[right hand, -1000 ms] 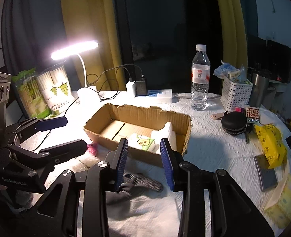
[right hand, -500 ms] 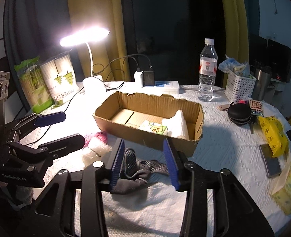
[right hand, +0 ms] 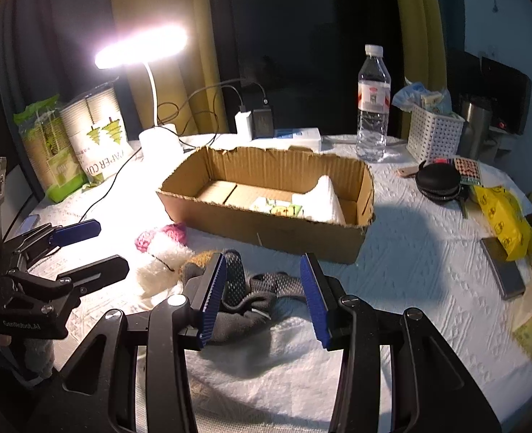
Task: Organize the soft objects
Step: 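Grasp the bubble wrap with the left tool while the right tool grasps the grey glove, then carry the bubble wrap and grey glove over the cardboard box with both tools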
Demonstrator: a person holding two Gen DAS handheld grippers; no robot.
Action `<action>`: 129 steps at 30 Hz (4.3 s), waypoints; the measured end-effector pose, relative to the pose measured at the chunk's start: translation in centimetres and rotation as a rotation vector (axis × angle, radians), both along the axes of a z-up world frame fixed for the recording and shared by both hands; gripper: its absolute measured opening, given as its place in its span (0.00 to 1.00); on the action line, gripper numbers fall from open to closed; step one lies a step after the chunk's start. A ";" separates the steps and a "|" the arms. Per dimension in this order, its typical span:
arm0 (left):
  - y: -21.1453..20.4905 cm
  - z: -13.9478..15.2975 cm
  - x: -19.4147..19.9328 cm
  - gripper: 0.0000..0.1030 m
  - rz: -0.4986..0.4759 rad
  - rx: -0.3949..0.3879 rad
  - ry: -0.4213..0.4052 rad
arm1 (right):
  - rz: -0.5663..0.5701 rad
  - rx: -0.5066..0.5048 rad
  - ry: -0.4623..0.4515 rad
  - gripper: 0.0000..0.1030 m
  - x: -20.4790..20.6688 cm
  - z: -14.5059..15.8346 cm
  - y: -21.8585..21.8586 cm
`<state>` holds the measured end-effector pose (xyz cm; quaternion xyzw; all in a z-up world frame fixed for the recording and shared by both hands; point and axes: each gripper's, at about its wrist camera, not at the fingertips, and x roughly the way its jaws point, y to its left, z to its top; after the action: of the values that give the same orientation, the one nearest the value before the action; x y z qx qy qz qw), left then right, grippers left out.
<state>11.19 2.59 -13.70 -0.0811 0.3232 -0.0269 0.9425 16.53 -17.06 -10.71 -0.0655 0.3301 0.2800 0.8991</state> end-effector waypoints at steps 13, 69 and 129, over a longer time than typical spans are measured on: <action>1.6 -3.4 0.0 0.90 0.053 -0.005 0.088 | 0.008 -0.004 0.030 0.52 -0.2 -2.4 -0.8; 1.1 -2.2 1.8 0.31 -0.122 -0.066 0.055 | 0.062 -0.027 0.056 0.21 1.3 -0.8 2.8; 2.8 4.8 7.1 0.31 -0.068 -0.020 -0.071 | 0.022 0.079 -0.111 0.21 5.0 6.0 -0.8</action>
<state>18.27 5.38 -8.87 -0.0788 0.2917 -0.0650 0.9510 21.55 -17.90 -4.75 -0.0489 0.2678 0.2989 0.9146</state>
